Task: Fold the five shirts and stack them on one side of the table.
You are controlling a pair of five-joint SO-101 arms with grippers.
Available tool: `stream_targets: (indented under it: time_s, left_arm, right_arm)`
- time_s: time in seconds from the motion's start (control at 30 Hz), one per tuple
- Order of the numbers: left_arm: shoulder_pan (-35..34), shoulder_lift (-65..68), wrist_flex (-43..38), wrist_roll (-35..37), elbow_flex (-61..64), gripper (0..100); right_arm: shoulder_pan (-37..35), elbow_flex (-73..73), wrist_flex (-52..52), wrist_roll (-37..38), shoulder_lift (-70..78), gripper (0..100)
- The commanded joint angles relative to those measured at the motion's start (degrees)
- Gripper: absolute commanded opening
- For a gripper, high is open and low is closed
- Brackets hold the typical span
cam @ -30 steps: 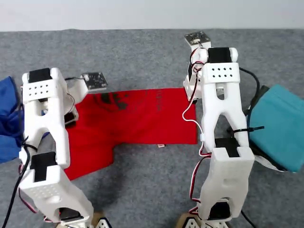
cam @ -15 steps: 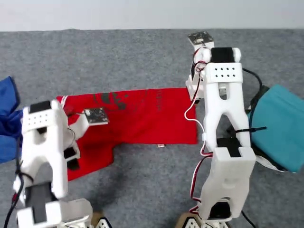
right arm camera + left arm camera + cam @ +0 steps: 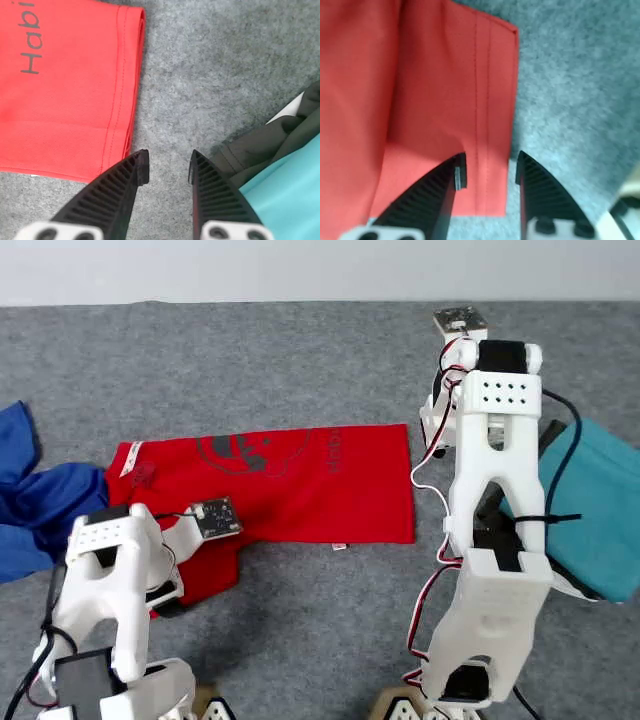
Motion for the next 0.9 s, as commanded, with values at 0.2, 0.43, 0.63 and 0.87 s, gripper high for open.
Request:
stream_targets:
  time_s: [0.2, 0.43, 0.63, 0.87]
  left_arm:
    - [1.1, -2.4, -9.7, 2.8, 4.7, 7]
    - [1.1, -2.7, -8.6, 2.8, 3.6, 0]
    - [1.1, -2.7, 3.0, 3.0, -6.5, 0]
    - [1.2, -2.7, 16.2, 3.0, -21.1, 0]
  right_arm:
    - [1.2, -0.5, 2.2, -0.3, -9.9, 14.3]
    - [3.7, -0.5, 2.2, -0.3, -11.0, 14.3]
    - [4.5, -0.5, 2.2, -0.3, -11.1, 14.3]
    - [4.6, -0.5, 2.3, -0.3, -11.1, 14.3]
